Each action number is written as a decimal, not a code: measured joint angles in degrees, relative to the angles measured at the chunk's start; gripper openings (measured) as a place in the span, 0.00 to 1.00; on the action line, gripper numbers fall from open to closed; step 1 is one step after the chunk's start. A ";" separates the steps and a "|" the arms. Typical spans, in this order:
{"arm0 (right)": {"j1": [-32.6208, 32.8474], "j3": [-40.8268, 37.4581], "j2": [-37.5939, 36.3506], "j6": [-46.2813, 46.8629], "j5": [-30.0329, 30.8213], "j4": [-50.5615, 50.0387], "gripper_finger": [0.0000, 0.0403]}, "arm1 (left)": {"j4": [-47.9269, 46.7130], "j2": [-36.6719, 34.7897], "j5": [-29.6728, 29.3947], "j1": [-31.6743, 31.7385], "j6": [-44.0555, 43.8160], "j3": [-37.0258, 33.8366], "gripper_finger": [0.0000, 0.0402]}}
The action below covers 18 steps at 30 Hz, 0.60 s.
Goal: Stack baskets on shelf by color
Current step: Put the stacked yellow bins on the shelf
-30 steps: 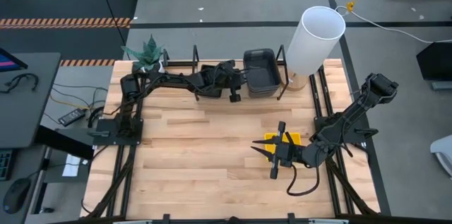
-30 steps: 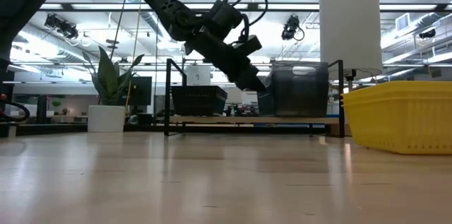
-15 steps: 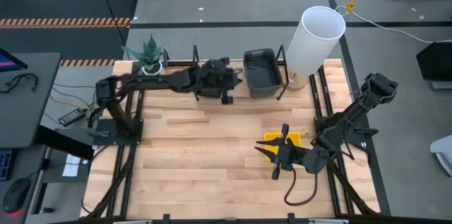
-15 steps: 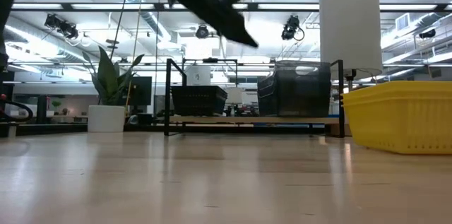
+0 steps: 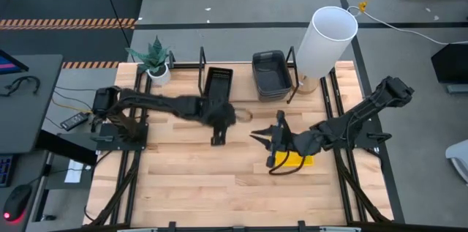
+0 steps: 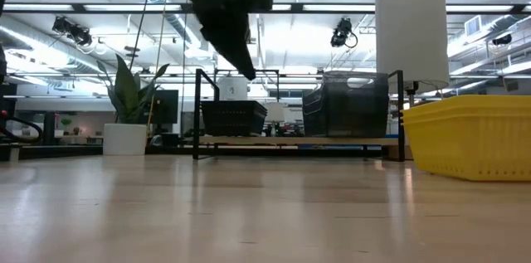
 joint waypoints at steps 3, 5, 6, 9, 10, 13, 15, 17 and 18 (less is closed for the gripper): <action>0.49 2.70 0.00 7.86 -3.15 -10.87 0.11 | 7.04 -3.17 -1.54 -4.47 3.90 -5.63 0.02; 1.44 5.01 0.00 14.30 -3.38 -20.48 0.10 | 13.52 -6.92 -2.79 -6.56 6.04 -10.73 0.01; 1.79 6.04 0.13 17.37 -3.76 -25.30 0.10 | 15.73 -9.08 -3.07 -7.16 6.11 -13.64 0.01; 2.24 8.12 0.97 25.07 -8.62 -36.99 0.10 | 22.18 -15.31 -3.70 -7.67 4.88 -21.58 0.03; 2.28 8.54 1.36 26.90 -11.04 -39.57 0.10 | 23.75 -17.63 -3.86 -7.64 4.21 -23.87 0.03; 1.25 9.33 3.36 30.77 -17.57 -44.44 0.11 | 27.55 -24.72 -3.72 -7.69 1.51 -29.66 0.04; 0.09 9.97 5.34 33.43 -22.13 -47.77 0.11 | 29.15 -28.67 -3.58 -7.75 0.14 -33.00 0.03; -1.45 11.67 7.42 38.00 -26.12 -52.20 0.11 | 31.84 -32.42 -3.60 -7.81 -1.24 -35.84 0.02; -2.37 12.75 8.37 40.79 -27.83 -54.91 0.11 | 32.90 -34.26 -3.73 -7.89 -1.82 -37.06 0.02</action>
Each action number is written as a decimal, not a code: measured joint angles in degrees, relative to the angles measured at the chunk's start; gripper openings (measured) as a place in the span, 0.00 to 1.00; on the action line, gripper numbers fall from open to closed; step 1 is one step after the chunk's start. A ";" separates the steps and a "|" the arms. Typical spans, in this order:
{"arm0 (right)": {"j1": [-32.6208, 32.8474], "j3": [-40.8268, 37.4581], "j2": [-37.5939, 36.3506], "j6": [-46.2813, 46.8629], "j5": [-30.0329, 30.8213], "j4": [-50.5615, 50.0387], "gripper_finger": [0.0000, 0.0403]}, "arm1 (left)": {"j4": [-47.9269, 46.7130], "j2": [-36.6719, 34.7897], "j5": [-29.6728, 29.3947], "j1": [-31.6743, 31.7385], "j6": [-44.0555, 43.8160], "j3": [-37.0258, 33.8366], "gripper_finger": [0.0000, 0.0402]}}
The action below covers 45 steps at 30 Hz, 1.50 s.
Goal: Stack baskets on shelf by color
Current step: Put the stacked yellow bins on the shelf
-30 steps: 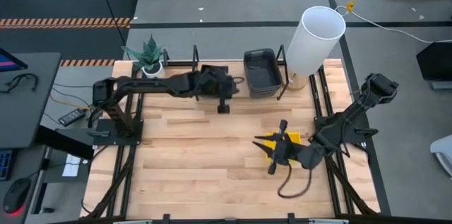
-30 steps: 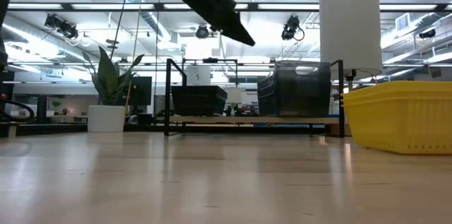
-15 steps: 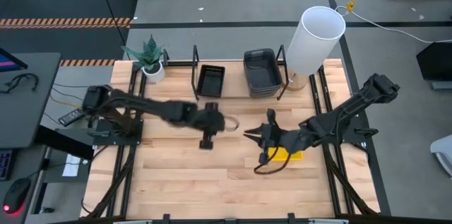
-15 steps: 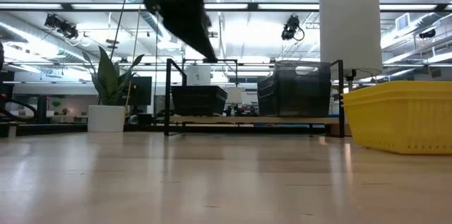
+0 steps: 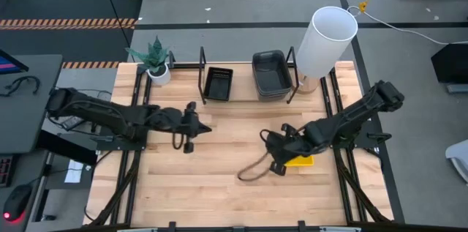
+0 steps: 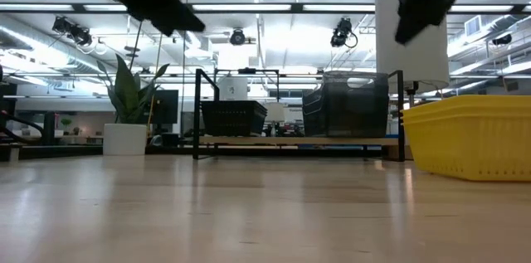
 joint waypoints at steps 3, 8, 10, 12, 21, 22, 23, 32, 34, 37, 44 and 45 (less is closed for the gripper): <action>-2.17 3.26 2.86 7.73 -3.38 -7.60 0.13 | 1.47 -4.37 0.11 -0.06 -2.56 -2.94 0.01; -5.62 5.73 5.65 15.19 -9.77 -14.02 0.26 | 1.75 -8.78 0.09 -0.05 -3.91 -4.51 0.05; -6.89 5.73 6.42 17.91 -11.76 -13.87 0.33 | 1.42 -9.78 0.10 -0.07 -2.83 -4.53 0.06; -7.92 5.73 6.87 19.94 -12.85 -13.36 0.40 | 0.63 -11.00 0.08 -0.55 -1.35 -4.53 0.06; -9.60 5.62 10.88 27.20 -11.88 -13.08 0.64 | -0.01 -13.96 0.09 -1.98 1.74 -4.54 0.03; -9.62 5.60 11.75 27.24 -11.51 -13.40 0.65 | -0.84 -14.35 0.11 -1.98 1.87 -4.55 0.03; -9.62 5.60 12.47 27.28 -11.49 -13.40 0.66 | -0.74 -14.59 0.11 -1.98 1.85 -4.84 0.03; -10.19 5.56 19.14 26.98 -12.84 -13.52 0.61 | 4.72 -24.89 -1.88 -1.49 0.62 -14.05 0.02; -10.40 5.56 20.23 27.02 -13.79 -13.24 0.58 | 3.87 -28.20 -1.86 -1.50 0.23 -15.13 0.02; -10.77 5.56 21.95 26.84 -15.42 -13.03 0.50 | 3.50 -33.47 -1.86 -1.69 -1.26 -16.88 0.02; -10.33 5.56 24.48 22.64 -21.55 -12.57 0.26 | -0.60 -43.39 -1.62 -1.96 -3.19 -20.29 0.02; -10.14 5.56 24.48 21.63 -22.41 -12.29 0.21 | -0.75 -44.75 -1.76 -1.96 -3.48 -20.62 0.02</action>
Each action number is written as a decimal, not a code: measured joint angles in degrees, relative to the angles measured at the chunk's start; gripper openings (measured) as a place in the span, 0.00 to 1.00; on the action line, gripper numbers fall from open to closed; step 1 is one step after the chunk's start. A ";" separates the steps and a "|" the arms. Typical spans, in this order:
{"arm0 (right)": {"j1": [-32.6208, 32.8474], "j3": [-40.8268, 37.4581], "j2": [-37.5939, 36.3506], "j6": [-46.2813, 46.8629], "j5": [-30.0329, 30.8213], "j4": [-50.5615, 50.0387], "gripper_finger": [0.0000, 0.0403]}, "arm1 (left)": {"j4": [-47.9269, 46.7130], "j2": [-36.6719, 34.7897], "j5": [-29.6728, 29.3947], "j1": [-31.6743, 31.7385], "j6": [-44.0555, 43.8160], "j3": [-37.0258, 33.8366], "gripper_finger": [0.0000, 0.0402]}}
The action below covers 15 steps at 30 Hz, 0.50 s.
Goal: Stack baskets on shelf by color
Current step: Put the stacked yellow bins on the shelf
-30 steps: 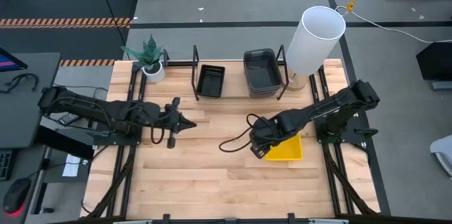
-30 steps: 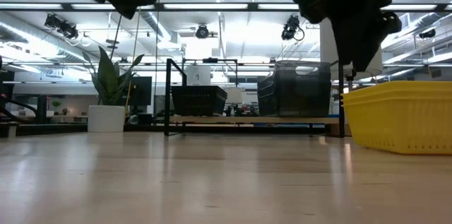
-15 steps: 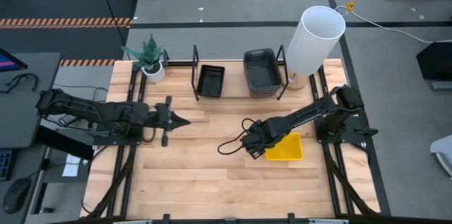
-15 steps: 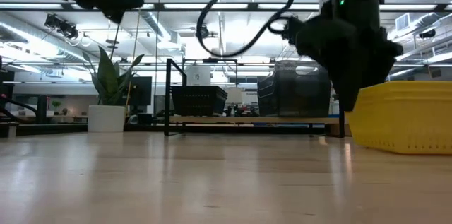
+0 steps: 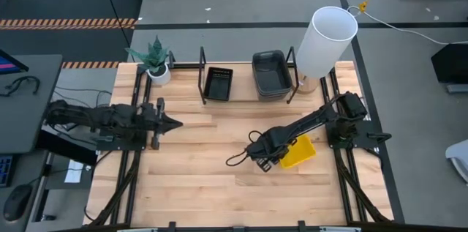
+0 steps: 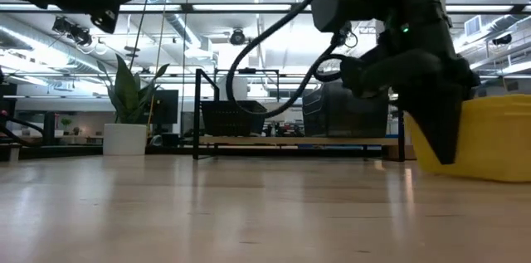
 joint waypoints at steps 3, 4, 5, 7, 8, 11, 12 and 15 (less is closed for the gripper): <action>1.06 0.36 -0.42 -3.60 -0.89 0.21 0.08 | -1.63 -4.00 -0.05 0.00 -0.77 -0.27 0.02; 1.49 1.18 -0.44 -5.83 -0.50 0.13 0.04 | -2.21 -5.42 -0.05 0.00 -1.09 -0.62 0.02; 1.97 2.27 -0.44 -8.85 -0.46 0.31 0.03 | -3.03 -6.86 0.08 -0.04 -1.71 -0.98 0.02; 3.14 5.40 -0.26 -14.78 0.07 1.12 0.04 | -3.38 -9.47 0.80 -0.04 -2.56 -1.97 0.02; 3.77 7.31 -0.03 -17.78 0.30 1.23 0.04 | -3.44 -10.85 1.25 -0.04 -3.24 -2.78 0.02; 5.32 13.07 0.11 -25.35 3.10 0.67 0.02 | -3.38 -14.41 1.87 -0.04 -4.25 -5.27 0.02; 5.76 15.21 0.11 -27.14 4.73 0.56 0.02 | -3.43 -15.66 1.89 -0.04 -4.59 -6.01 0.03; 6.15 21.40 0.10 -31.24 11.29 -1.96 0.02 | -3.28 -17.98 1.91 -0.04 -4.94 -7.42 0.03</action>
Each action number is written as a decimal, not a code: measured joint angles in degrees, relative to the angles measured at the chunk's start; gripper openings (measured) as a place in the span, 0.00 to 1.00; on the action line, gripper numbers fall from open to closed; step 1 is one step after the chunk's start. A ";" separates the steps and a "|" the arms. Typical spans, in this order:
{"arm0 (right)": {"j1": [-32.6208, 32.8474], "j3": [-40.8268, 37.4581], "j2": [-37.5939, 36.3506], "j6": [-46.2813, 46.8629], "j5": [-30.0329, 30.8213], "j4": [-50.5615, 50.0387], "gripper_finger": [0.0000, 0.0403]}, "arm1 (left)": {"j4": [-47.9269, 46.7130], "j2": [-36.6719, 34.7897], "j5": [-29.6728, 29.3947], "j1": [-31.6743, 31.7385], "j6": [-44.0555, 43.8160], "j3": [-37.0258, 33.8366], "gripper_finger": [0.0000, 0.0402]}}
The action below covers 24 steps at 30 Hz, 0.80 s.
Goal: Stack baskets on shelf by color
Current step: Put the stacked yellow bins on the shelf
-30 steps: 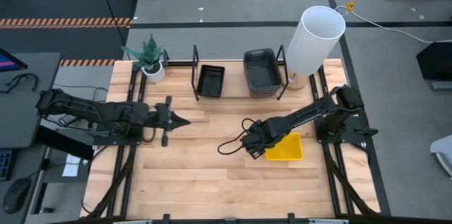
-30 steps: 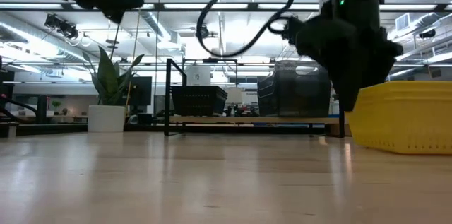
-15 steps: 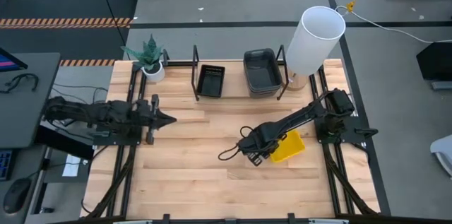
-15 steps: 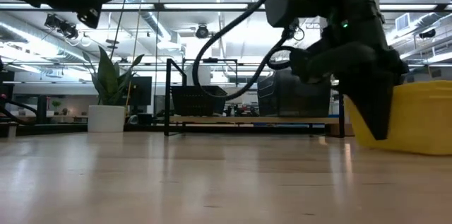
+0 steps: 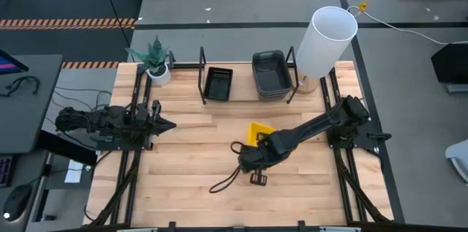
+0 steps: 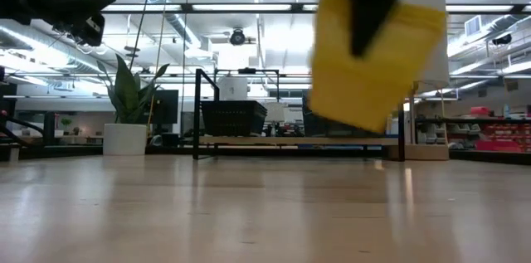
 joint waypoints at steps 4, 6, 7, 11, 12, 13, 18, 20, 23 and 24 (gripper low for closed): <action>-1.17 5.11 -0.06 -8.05 4.95 -0.53 0.02 | 0.40 0.31 0.02 0.00 0.77 0.11 0.02; -2.16 6.59 -0.06 -11.86 6.57 -0.42 0.02 | 0.53 0.21 0.00 0.00 1.64 0.12 0.02; -2.83 6.86 -0.07 -13.86 7.34 0.20 0.02 | 0.88 0.26 -0.01 0.00 2.09 0.12 0.02; -6.20 6.84 -0.04 -21.35 9.55 0.94 0.02 | 2.23 0.28 -0.04 0.09 3.47 0.14 0.03; -7.26 6.84 -0.04 -23.34 10.19 1.18 0.02 | 2.52 0.28 -0.02 0.09 3.51 0.14 0.03; -8.45 6.84 -0.04 -25.32 10.51 1.54 0.02 | 3.01 0.28 -0.02 0.09 3.69 0.14 0.04; -16.00 6.82 -0.04 -34.43 11.52 4.29 0.02 | 3.55 0.31 -0.02 0.08 4.45 0.14 0.03; -18.78 6.82 -0.06 -37.82 13.34 5.02 0.02 | 3.43 0.33 -0.02 0.07 3.90 0.14 0.02; -22.65 6.82 -0.04 -41.55 13.21 5.48 0.02 | 3.19 0.33 -0.02 0.07 2.54 0.14 0.02; -23.75 6.82 -0.04 -42.56 12.37 5.44 0.02 | 2.98 0.33 -0.02 0.07 2.23 0.14 0.03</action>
